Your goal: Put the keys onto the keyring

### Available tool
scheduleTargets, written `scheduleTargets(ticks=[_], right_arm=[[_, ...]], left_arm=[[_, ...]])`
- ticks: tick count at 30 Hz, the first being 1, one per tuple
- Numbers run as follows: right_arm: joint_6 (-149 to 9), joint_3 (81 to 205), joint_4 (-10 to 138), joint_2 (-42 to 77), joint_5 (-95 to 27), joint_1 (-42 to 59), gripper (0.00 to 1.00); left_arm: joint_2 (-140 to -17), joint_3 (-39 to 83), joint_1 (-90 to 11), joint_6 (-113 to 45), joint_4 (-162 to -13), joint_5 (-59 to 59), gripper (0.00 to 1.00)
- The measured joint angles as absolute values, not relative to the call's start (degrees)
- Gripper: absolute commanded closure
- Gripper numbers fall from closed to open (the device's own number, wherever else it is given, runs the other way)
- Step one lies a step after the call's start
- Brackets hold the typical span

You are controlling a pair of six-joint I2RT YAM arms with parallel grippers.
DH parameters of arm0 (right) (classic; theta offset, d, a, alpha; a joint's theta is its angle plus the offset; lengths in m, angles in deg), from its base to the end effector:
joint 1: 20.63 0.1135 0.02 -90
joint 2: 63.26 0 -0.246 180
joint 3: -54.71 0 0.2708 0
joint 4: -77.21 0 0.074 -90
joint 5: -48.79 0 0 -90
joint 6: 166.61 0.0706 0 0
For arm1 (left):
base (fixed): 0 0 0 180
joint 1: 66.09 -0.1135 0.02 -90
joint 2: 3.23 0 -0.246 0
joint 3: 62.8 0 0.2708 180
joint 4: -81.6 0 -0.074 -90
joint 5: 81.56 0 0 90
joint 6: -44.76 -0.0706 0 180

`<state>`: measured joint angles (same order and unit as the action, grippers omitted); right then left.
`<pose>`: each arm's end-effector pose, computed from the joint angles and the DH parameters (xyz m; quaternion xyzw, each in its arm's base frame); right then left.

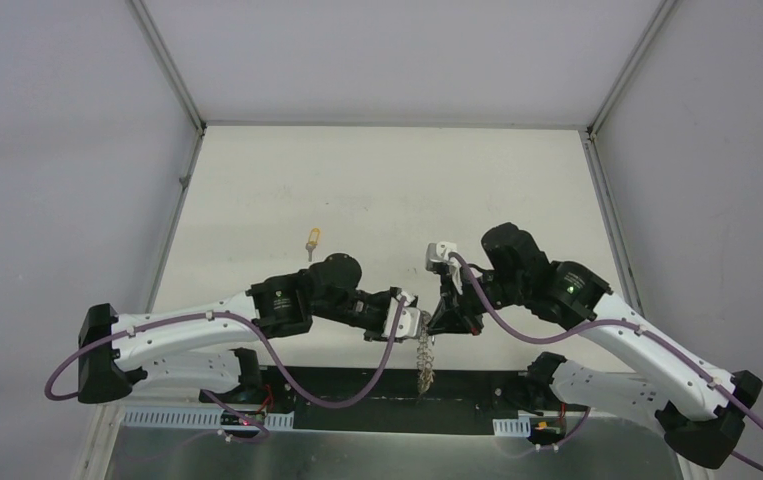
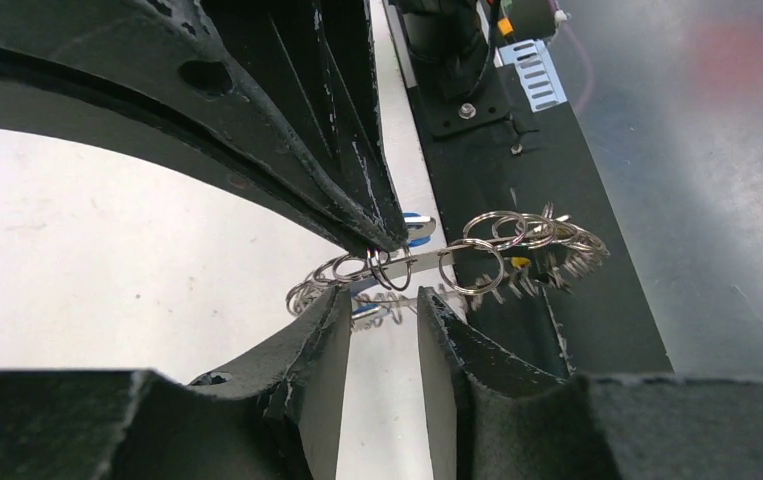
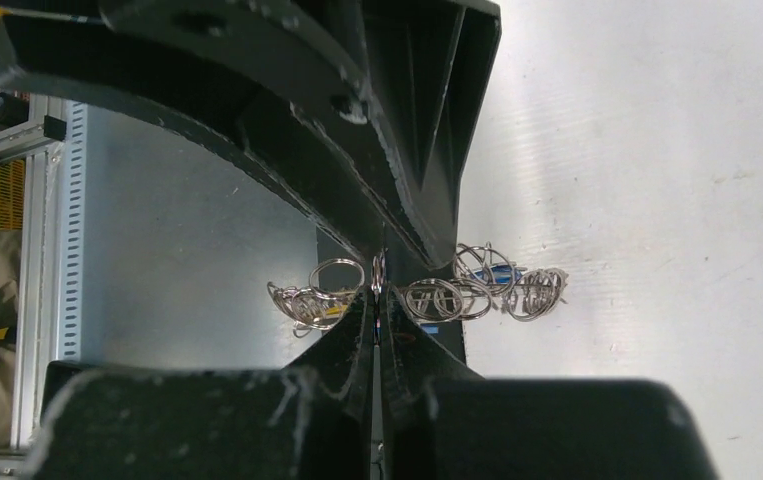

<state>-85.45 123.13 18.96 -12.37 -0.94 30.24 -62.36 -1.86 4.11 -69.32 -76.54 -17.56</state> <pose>0.1034 0.1994 0.3025 -0.5493 0.6687 0.4325 0.2532 0.0703 -0.2867 0.2861 0.6730 0.4486 -0.3884 0.4417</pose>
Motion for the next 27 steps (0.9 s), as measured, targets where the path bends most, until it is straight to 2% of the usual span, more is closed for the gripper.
scheduleTargets(ticks=[9, 17, 22, 27], right_arm=[[-85.06, 123.13, 18.13, -11.82, -0.99, 30.24, 1.0], [-85.04, 123.13, 18.09, -11.82, -1.29, 30.24, 1.0], [-85.04, 123.13, 17.28, -11.82, -1.29, 30.24, 1.0], [-85.04, 123.13, 17.19, -11.82, -1.23, 30.26, 1.0]], left_arm=[[-65.49, 0.48, 4.11, -68.12, -74.44, -19.38, 0.73], [-65.7, 0.78, 4.09, -66.78, -74.44, -20.21, 0.86], [-66.78, 1.37, 4.09, -65.97, -74.18, -20.16, 1.0], [-66.99, 1.61, 4.06, -65.51, -74.02, -19.99, 1.0]])
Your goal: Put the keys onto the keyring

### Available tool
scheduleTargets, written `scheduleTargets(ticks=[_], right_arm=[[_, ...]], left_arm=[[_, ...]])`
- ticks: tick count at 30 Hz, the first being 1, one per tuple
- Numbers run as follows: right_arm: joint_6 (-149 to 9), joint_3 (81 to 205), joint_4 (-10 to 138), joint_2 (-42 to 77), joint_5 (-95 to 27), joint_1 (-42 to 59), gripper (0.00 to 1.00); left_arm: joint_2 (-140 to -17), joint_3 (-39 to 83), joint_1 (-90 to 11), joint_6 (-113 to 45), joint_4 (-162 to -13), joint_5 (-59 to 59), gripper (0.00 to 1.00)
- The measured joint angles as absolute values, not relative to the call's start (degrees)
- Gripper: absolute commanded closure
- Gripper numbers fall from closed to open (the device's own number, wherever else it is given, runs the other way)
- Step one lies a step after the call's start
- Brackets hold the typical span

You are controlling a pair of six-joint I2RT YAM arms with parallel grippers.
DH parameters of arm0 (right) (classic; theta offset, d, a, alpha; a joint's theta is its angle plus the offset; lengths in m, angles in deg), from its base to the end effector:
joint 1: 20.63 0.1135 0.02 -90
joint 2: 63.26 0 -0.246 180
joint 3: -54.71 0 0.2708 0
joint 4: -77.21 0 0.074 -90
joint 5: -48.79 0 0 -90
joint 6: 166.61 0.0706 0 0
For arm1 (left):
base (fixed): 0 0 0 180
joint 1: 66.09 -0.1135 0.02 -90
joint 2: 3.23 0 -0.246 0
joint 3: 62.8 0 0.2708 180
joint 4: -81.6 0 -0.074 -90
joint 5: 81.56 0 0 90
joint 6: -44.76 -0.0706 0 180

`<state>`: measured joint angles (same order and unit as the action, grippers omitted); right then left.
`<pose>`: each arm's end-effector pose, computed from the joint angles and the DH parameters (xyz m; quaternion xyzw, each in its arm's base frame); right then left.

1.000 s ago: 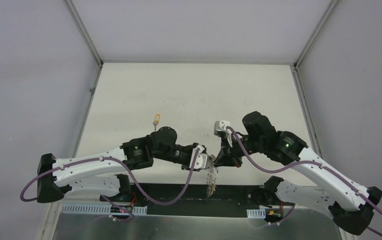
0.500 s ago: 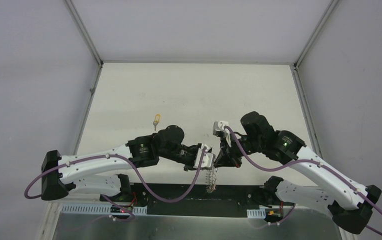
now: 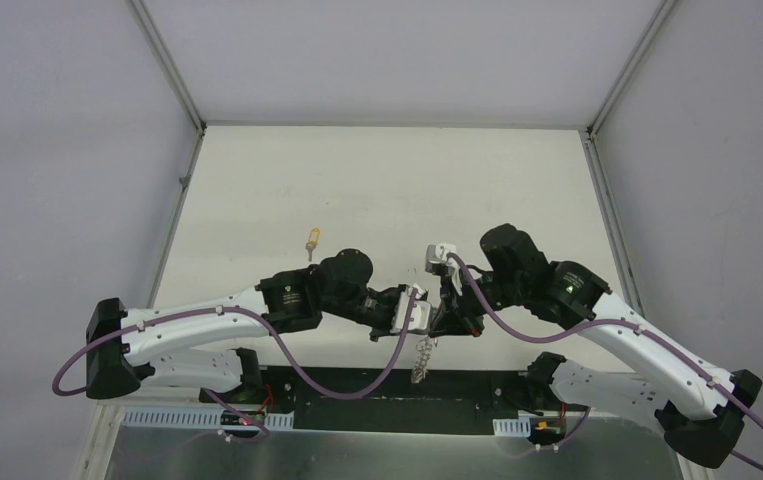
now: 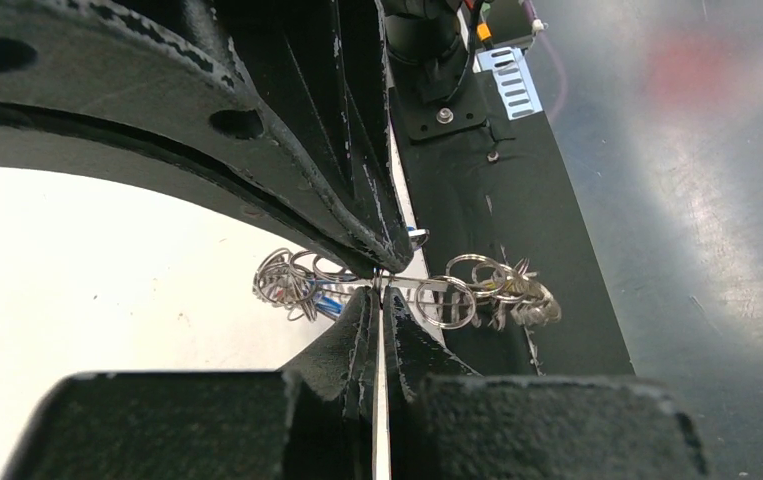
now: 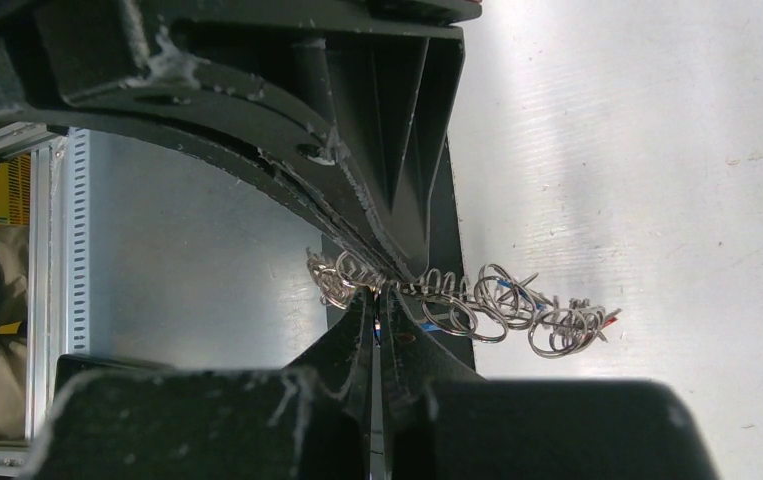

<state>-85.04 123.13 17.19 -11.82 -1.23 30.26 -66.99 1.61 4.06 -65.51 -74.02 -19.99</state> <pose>0.1031 0.1988 0.2975 -0.5449 0.6816 0.4279 0.2355 0.0725 -0.2998 0.2825 0.6707 0.4766 -0.4099 0.3938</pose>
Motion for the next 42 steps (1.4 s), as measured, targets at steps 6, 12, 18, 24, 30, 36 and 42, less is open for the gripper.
scheduleTargets(ticks=[6, 12, 18, 24, 30, 36, 42], right_arm=[[-85.06, 123.13, 17.39, -11.82, -1.36, 30.24, 1.0], [-85.04, 123.13, 17.81, -11.34, -1.6, 30.24, 1.0], [-85.04, 123.13, 17.74, -11.12, -1.95, 30.24, 1.0], [-85.08, 123.13, 17.61, -11.12, -2.36, 30.24, 0.99], [-84.71, 123.19, 18.44, -11.12, -2.41, 30.24, 0.5], [-83.94, 122.95, 21.87, -14.33, -3.56, 30.24, 0.43], [-83.59, 119.3, 28.69, -25.96, -4.7, 30.22, 0.45]], left_arm=[[-66.99, 1.72, 4.06, -64.07, -73.94, -18.92, 0.97], [-67.37, 1.94, 4.11, -62.11, -73.85, -18.5, 0.79], [-68.37, 2.38, 4.11, -60.9, -73.89, -17.43, 1.0], [-68.52, 2.49, 4.09, -60.86, -73.85, -17.13, 1.0], [-68.24, 2.46, 4.11, -60.77, -73.39, -15.6, 1.0], [-64.55, -1.67, 4.11, -60.27, -77.54, -12.56, 1.0], [-57.73, -11.46, 4.11, -59.53, -89.08, -12.34, 1.0]])
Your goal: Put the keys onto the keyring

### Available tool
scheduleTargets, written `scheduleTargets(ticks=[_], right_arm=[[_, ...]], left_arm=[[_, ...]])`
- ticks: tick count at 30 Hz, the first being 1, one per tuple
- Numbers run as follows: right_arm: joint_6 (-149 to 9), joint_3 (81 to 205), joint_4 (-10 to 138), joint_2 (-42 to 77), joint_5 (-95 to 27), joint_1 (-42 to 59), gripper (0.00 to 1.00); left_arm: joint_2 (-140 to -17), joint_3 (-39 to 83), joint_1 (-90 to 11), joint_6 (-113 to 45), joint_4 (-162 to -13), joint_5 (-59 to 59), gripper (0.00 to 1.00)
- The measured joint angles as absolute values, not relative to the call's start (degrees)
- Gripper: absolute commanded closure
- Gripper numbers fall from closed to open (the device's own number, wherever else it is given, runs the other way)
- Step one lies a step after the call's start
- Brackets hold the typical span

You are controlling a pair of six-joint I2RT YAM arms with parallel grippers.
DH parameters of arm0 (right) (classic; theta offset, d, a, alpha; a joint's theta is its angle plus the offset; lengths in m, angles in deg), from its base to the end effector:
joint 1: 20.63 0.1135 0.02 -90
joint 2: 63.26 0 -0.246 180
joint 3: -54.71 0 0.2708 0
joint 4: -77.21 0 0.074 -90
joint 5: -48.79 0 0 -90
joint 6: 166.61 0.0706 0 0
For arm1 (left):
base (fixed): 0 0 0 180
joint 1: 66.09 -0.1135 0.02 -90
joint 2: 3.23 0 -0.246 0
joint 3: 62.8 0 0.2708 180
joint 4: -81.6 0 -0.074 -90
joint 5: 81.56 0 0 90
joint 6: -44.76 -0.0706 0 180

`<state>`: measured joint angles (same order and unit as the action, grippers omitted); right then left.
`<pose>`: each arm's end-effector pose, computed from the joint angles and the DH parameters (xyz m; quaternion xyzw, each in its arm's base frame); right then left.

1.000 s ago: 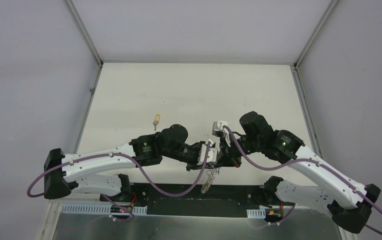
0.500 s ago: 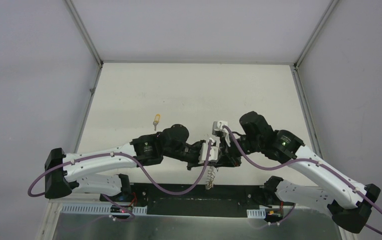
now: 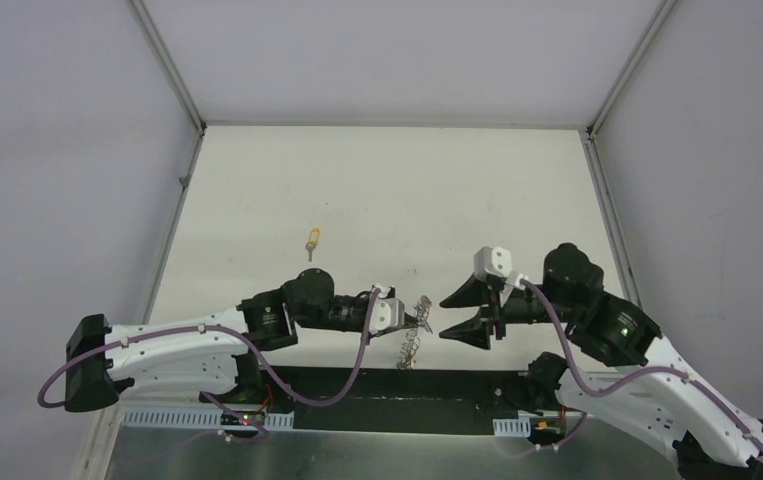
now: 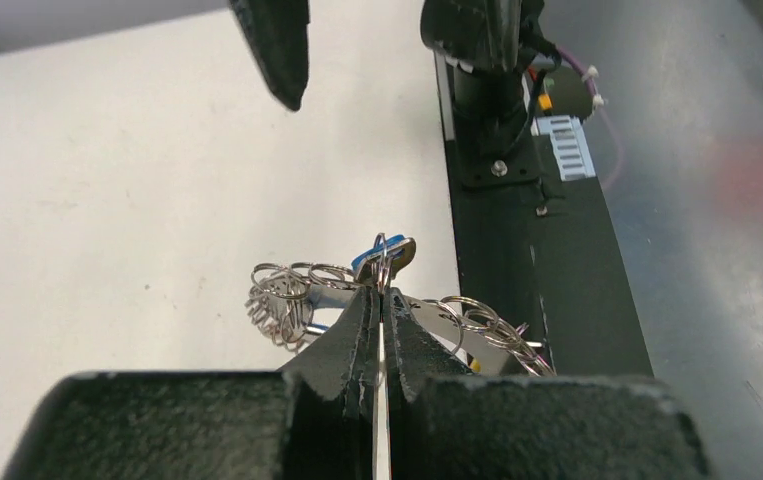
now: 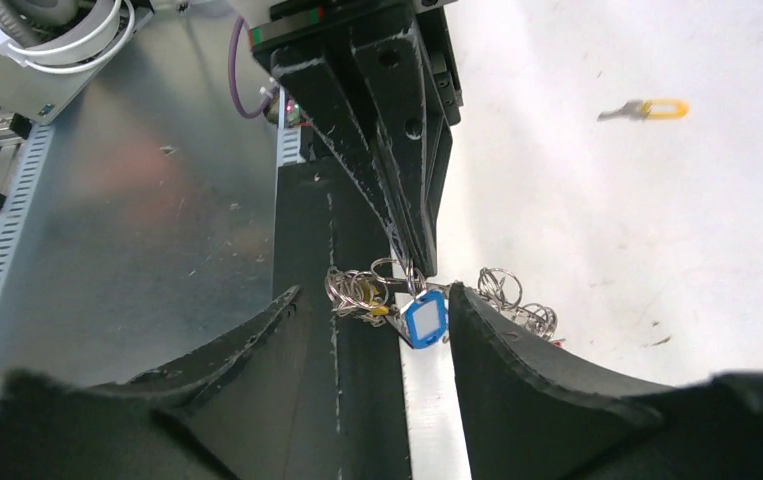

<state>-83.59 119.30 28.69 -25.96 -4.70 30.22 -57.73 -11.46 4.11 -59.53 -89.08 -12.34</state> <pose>0.0854 0.1714 0.3394 -0.5338 0.6005 0.4401 0.4009 0.0727 -0.2759 0.2686 0.5992 0.4919 -0.4129 0.4780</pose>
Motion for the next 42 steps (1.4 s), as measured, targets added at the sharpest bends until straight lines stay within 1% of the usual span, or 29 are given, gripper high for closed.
scheduleTargets(ticks=[5, 12, 14, 19, 27, 31, 33, 36, 42], right_arm=[[-83.53, 115.26, 33.32, -32.76, -4.94, 30.22, 0.5], [-83.51, 114.12, 36.36, -32.74, -3.06, 30.22, 0.59], [-83.35, 114.1, 37.26, -31.91, -2.17, 30.22, 0.6], [-83.18, 114.08, 38.72, -30.22, -1.79, 30.22, 0.61], [-83.2, 113.12, 38.9, -30.24, -5.07, 30.24, 0.59], [-83.22, 113.12, 38.92, -29.98, -5.51, 30.24, 0.61], [-83.24, 113.12, 38.9, -29.59, -5.68, 30.24, 0.65], [-83.51, 113.12, 38.88, -29.28, -5.9, 30.24, 0.78], [-83.9, 112.53, 38.68, -30.7, -6.91, 30.2, 0.96]], left_arm=[[-54.3, -17.53, 4.11, -58.89, -100.97, -11.68, 1.0], [-53.46, -21.6, 4.11, -57.73, -114.94, -11.38, 1.0], [-53.53, -21.93, 4.11, -57.54, -117.61, -11.47, 1.0], [-53.84, -21.99, 4.11, -56.79, -121.56, -11.66, 1.0], [-53.84, -21.99, 4.11, -56.38, -122.44, -12.08, 1.0], [-53.84, -21.99, 4.11, -56.25, -122.46, -12.82, 1.0], [-53.84, -21.99, 4.11, -56.25, -122.46, -12.91, 1.0], [-53.84, -21.99, 4.11, -56.23, -122.46, -12.93, 1.0], [-53.55, -21.99, 4.11, -56.07, -122.13, -12.91, 1.0]])
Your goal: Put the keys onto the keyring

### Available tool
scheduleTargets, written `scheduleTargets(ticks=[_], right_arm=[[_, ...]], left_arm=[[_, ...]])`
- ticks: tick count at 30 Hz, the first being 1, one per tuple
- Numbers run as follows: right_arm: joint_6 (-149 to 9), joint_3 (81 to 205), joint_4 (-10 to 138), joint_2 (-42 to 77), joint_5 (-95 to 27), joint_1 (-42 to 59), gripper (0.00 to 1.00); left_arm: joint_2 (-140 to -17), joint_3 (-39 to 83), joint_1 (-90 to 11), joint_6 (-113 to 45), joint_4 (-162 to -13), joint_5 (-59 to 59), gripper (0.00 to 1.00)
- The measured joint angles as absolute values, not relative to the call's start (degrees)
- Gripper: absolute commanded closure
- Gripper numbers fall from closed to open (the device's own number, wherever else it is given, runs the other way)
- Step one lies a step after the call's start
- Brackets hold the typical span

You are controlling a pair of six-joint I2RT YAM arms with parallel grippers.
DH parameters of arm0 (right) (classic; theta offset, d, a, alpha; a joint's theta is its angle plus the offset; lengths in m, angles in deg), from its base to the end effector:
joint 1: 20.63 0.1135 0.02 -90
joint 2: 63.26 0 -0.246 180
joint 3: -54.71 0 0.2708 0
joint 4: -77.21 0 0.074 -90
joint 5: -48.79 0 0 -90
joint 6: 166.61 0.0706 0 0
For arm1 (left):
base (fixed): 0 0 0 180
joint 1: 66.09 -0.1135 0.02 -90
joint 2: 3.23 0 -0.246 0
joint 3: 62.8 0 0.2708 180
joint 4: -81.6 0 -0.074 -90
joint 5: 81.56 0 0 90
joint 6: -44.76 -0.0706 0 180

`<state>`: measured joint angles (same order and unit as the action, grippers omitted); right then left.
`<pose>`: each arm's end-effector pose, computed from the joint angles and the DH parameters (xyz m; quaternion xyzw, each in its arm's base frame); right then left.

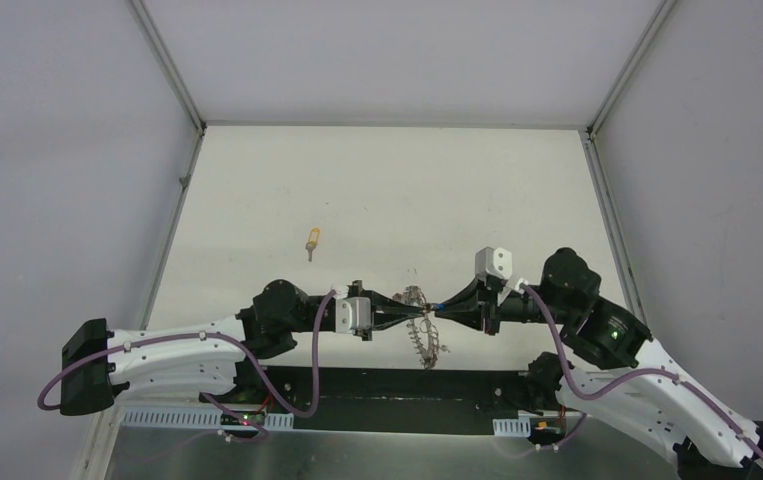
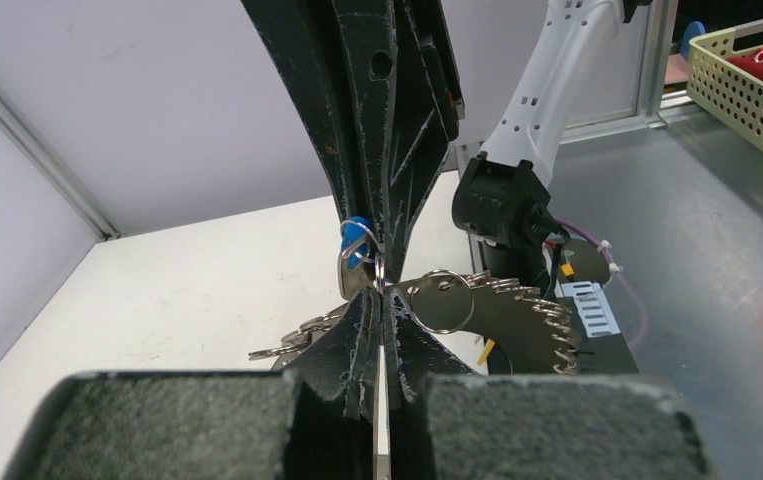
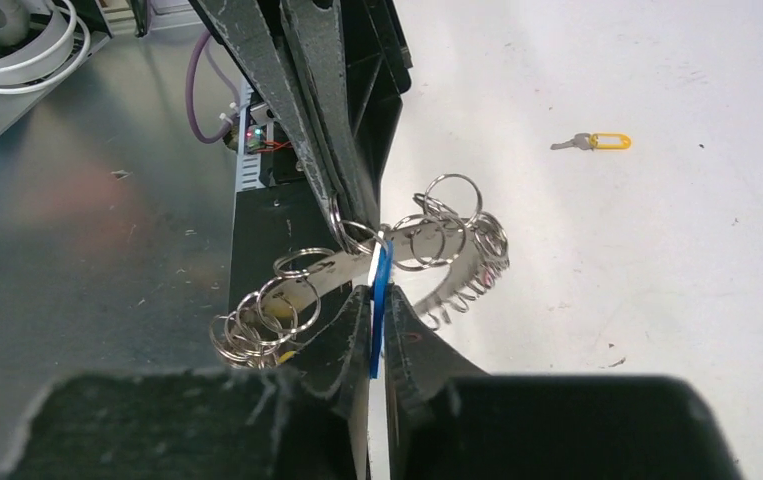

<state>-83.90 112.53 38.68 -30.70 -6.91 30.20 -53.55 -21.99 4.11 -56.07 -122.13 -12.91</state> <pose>0.0869 0.1696 0.3311 -0.5239 0.5660 0.4347 0.4650 0.0657 -0.2585 0.2924 0.5032 0.3638 -0.4829 0.6174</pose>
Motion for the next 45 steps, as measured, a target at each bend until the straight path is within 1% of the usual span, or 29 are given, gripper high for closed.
scheduleTargets(ticks=[1, 2, 20, 21, 22, 23, 24, 25, 26, 27, 30, 37, 45], right_arm=[[-84.05, 112.44, 38.55, -30.99, -7.3, 30.18, 0.99], [-84.08, 112.24, 38.55, -31.34, -7.72, 30.18, 1.0], [-84.93, 108.2, 38.61, -33.59, -8.44, 30.22, 1.0], [-85.28, 108.2, 38.57, -33.59, -8.5, 30.22, 0.98], [-85.65, 108.2, 38.48, -33.59, -8.68, 30.24, 0.92], [-86.0, 108.2, 38.39, -33.59, -8.88, 30.26, 0.83], [-86.17, 108.2, 38.28, -33.59, -9.01, 30.26, 0.71], [-86.81, 108.22, 37.91, -33.59, -9.51, 30.26, 0.63], [-86.94, 108.22, 37.19, -33.63, -10.03, 30.24, 0.57], [-87.35, 108.22, 36.1, -33.63, -10.78, 30.24, 0.53], [-87.81, 108.22, 34.66, -33.72, -11.89, 30.24, 0.46], [-87.14, 109.79, 35.88, -33.46, -9.51, 30.24, 0.46], [-85.54, 114.71, 41.45, -31.66, -6.67, 30.24, 0.5]], left_arm=[[-53.44, -21.99, 4.11, -56.05, -121.98, -12.91, 1.0], [-53.31, -21.99, 4.11, -55.9, -121.85, -12.91, 1.0], [-52.92, -22.78, 4.11, -55.07, -120.75, -12.6, 1.0], [-52.92, -22.78, 4.11, -55.07, -120.75, -12.6, 1.0], [-52.92, -22.78, 4.11, -55.07, -120.75, -12.6, 1.0], [-52.92, -22.78, 4.11, -55.07, -120.75, -12.58, 1.0], [-52.92, -22.78, 4.11, -55.07, -120.73, -12.56, 1.0], [-52.92, -22.78, 4.11, -55.07, -120.73, -12.54, 1.0], [-52.92, -22.78, 4.11, -55.07, -120.89, -12.54, 1.0], [-52.9, -22.78, 4.11, -55.07, -121.63, -12.56, 1.0], [-52.57, -22.78, 4.11, -55.09, -122.24, -12.56, 1.0], [-52.46, -22.78, 4.11, -55.09, -122.31, -12.56, 1.0], [-52.48, -22.78, 4.11, -55.07, -122.31, -12.56, 1.0]])
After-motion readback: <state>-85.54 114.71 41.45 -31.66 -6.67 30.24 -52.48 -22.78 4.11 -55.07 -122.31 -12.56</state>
